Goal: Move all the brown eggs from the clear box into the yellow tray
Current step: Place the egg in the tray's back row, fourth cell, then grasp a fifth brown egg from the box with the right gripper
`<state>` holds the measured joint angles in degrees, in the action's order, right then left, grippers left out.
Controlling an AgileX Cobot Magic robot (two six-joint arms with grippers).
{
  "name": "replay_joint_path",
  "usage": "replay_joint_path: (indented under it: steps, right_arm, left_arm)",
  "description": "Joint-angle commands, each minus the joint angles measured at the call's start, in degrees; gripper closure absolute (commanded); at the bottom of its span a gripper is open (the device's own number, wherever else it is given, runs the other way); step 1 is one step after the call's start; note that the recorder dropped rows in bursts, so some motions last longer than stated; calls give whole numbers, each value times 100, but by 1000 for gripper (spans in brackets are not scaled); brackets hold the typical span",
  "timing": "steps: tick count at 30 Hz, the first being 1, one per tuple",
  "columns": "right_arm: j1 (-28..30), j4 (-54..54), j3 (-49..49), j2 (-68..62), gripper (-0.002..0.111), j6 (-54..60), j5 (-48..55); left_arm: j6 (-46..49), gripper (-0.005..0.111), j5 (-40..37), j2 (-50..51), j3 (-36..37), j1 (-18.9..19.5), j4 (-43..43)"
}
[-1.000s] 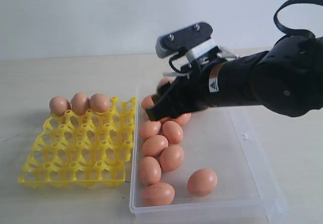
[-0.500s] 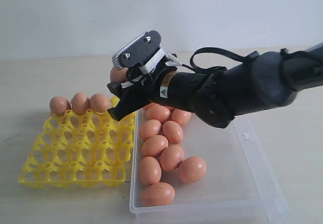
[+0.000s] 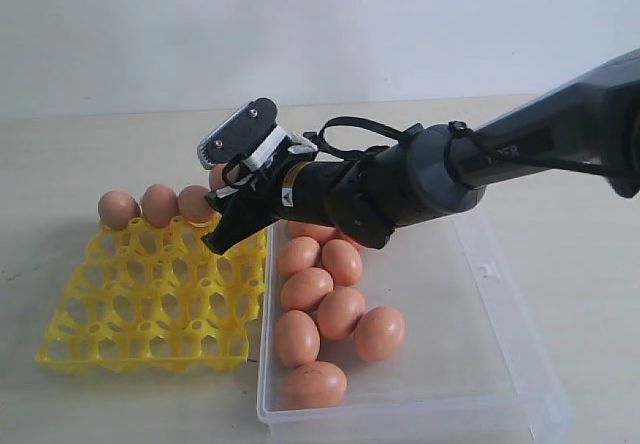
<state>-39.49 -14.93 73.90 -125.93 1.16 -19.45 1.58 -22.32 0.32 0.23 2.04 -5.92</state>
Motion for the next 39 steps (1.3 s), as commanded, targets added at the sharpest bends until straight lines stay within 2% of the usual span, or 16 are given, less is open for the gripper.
replay_joint_path:
  steps: [1,4,8,12,20,24,26,27,31,34,39]
  right_arm:
    - [32,-44,94,-12,99,145,32]
    - [65,-29,94,-12,87,145,32]
    - [79,-29,94,-12,63,145,48]
    - [79,-29,94,-12,49,122,57]
    - [79,-14,94,52,48,134,97]
    - [79,-40,94,570,48,146,596]
    - [79,-28,94,1350,49,37,1718]
    - [79,-28,94,1825,49,-52,2617]
    - [79,-10,6,2730,49,-378,5191]
    - [79,45,-693,2993,49,-1242,5613]
    - [79,744,-1936,3150,44,-1748,5098]
  left_arm:
    - [-28,107,52,-32,-23,-32,14]
    - [-28,107,52,-32,-23,-32,14]
    - [-28,107,52,-32,-23,-32,14]
    - [-28,107,52,-32,-23,-32,14]
    - [-28,107,52,-32,-23,-32,14]
    - [-28,107,52,-32,-23,-32,14]
    - [-28,107,52,-32,-23,-32,14]
    - [-28,107,52,-32,-23,-32,14]
    - [-28,107,52,-32,-23,-32,14]
    - [-28,107,52,-32,-23,-32,14]
    - [-28,107,52,-32,-23,-32,14]
